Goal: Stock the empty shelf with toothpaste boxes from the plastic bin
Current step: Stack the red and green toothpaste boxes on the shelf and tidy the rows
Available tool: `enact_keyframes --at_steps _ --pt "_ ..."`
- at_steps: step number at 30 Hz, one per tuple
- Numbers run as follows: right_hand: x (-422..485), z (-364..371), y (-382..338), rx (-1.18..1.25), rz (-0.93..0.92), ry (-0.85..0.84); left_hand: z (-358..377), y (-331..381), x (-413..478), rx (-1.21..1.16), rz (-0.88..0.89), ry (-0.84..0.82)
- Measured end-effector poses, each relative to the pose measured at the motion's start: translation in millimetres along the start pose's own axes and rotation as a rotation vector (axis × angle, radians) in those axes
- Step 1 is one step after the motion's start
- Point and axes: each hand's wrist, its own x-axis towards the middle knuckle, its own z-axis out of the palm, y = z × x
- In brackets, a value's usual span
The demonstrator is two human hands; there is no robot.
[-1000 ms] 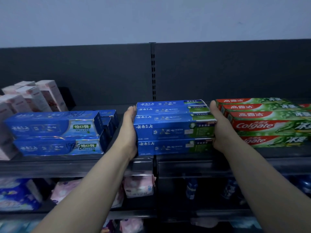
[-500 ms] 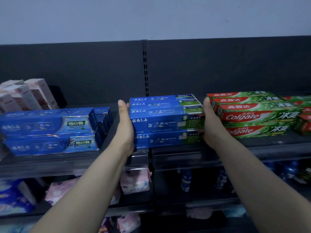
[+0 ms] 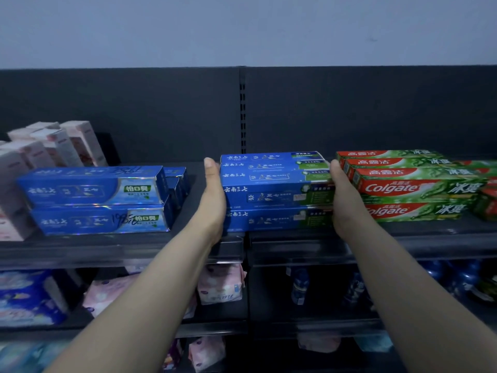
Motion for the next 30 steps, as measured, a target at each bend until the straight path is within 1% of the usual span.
enact_keyframes --at_steps 2,3,5,7,8,9,10,11,12,13,15,18,19,21,23,25,30 --pt "-6 2 -5 -0.078 -0.051 0.005 -2 1 -2 0.066 0.030 0.041" --pt "-9 1 -6 -0.170 -0.115 0.023 -3 2 -5 0.106 0.041 0.057" --pt "-17 -2 -9 -0.482 -0.351 0.089 -6 8 -16 0.279 0.129 0.126" --pt "-27 1 -12 -0.739 -0.646 0.152 -9 22 -34 0.516 0.412 0.188" --pt "-33 6 -13 -0.797 -0.781 0.159 -15 31 -45 0.625 0.572 0.223" --pt "-42 14 -16 -0.799 -0.882 0.139 -23 38 -54 0.699 0.709 0.271" --pt "-48 25 -15 -0.769 -0.956 0.092 -35 43 -61 0.744 0.809 0.338" --pt "-57 39 -14 -0.737 -1.005 0.026 -53 43 -64 0.765 0.861 0.415" --pt "-65 53 -11 -0.719 -1.025 -0.043 -72 42 -67 0.770 0.857 0.499" --pt "-73 67 -5 -0.720 -1.012 -0.115 -93 39 -68 0.758 0.805 0.581" --pt "-86 97 10 -0.755 -0.923 -0.277 -134 32 -71 0.723 0.659 0.708" --pt "-96 138 35 -0.764 -0.719 -0.520 -186 22 -71 0.727 0.500 0.772" --pt "-97 150 41 -0.737 -0.645 -0.565 -200 20 -70 0.718 0.454 0.770" --pt "-94 173 43 -0.640 -0.456 -0.561 -218 20 -69 0.670 0.346 0.727" --pt "-83 192 44 -0.542 -0.312 -0.483 -233 21 -62 0.649 0.261 0.678" --pt "-70 207 44 -0.486 -0.255 -0.427 -246 23 -55 0.659 0.197 0.617" --pt "-46 234 53 -0.390 -0.150 -0.367 -269 31 -39 0.638 0.157 0.445"
